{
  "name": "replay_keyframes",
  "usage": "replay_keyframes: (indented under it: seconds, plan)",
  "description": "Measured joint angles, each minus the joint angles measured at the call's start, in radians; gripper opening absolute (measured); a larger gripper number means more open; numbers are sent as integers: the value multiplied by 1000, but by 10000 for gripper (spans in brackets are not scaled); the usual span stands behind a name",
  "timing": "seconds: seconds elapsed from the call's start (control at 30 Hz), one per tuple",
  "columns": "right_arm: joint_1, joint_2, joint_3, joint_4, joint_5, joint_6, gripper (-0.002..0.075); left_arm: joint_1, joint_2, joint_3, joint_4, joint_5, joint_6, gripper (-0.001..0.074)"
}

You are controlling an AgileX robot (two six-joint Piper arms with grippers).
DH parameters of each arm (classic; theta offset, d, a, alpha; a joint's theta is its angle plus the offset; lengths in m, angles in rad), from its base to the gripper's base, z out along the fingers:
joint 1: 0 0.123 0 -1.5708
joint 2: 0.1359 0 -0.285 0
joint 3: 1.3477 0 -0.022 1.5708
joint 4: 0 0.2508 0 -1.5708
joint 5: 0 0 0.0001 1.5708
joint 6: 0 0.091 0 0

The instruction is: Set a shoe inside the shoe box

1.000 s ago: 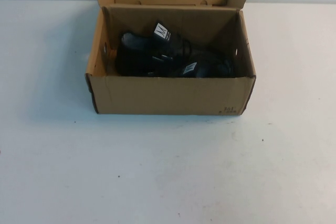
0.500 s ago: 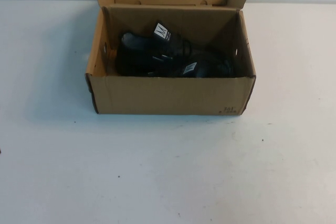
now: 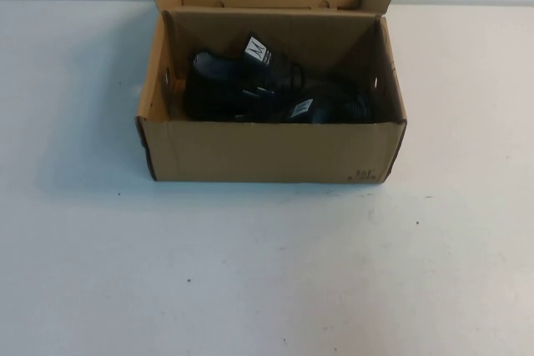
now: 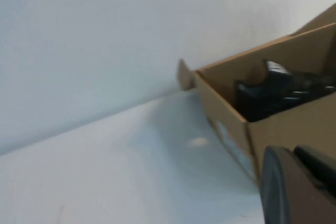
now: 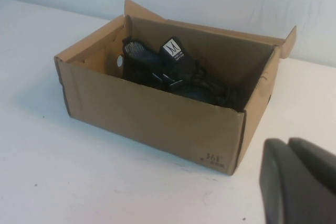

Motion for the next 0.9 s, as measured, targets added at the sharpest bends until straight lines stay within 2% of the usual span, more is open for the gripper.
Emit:
replay_keyframes:
  seconds: [0.17,0.27,0.47,0.7,0.9]
  plan:
    - [0,0,0,0,0,0,-16,0,-93,206,110,-259,-26,-1]
    - [0,0,0,2,0,0,-16,-3,-97,297,119,-305,-86,-1]
    - [0,0,0,2,1,0,-16,-43,-97,390,134,-267,-238,-1]
    - [0,0,0,2,1,0,-16,-48,-97,398,278,-74,-531,-1]
    - [0,0,0,2,1,-2,-16,-49,-97,397,314,-42,-594,-1]
